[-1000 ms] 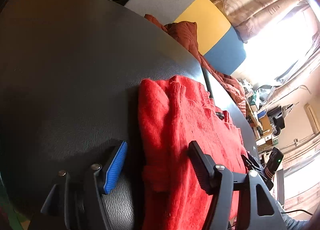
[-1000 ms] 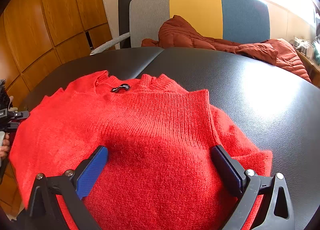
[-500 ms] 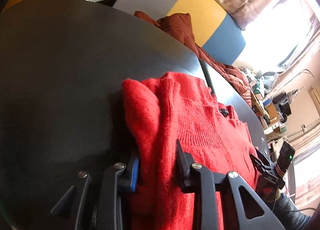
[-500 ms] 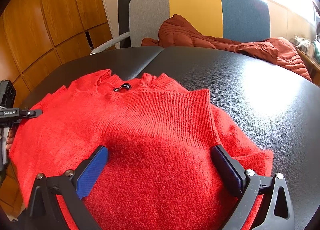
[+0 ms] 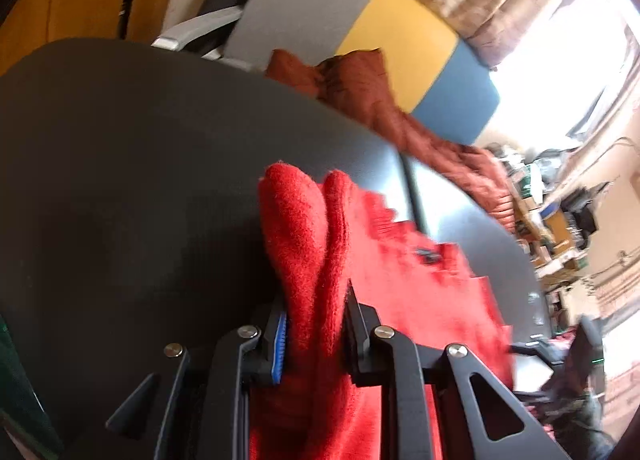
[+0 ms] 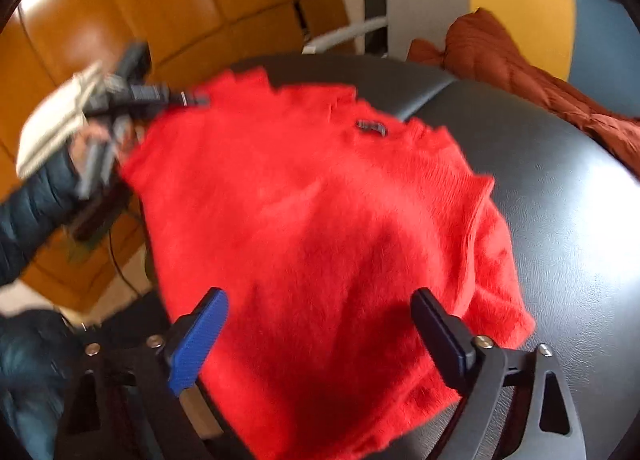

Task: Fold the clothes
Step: 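Lift the side edge and fold it over the sweater with the left tool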

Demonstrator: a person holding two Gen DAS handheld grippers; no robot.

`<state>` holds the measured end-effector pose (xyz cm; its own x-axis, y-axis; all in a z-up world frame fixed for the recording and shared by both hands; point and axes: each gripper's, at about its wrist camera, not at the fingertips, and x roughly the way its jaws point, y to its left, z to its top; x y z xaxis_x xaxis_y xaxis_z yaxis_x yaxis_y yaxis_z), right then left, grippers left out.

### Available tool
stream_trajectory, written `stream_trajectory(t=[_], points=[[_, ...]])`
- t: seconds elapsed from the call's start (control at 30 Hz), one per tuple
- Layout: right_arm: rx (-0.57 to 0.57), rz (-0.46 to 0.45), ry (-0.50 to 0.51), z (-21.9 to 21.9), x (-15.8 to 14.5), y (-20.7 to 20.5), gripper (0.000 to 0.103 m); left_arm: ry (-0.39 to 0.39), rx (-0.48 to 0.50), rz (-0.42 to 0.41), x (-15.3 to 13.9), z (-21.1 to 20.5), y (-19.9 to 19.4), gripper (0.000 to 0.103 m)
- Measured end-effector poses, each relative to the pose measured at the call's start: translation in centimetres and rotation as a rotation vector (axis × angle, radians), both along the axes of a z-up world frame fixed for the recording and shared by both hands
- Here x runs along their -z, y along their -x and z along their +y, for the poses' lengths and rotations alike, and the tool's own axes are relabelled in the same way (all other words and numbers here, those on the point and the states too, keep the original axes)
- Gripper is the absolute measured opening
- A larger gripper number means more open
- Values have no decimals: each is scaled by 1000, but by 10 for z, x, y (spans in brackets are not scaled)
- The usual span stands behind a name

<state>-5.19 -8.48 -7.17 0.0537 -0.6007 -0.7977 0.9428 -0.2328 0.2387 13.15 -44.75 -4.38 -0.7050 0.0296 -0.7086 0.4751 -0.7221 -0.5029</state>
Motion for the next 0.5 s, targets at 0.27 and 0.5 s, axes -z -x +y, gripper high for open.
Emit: stream_trajectory(t=[0.27,0.5], points=[[38,36,4,10,31,1,89,-140,131,176,-61,67,32,19],[117,-35,111,24,32,5,89,-191,264,189,-80,149,105,19]])
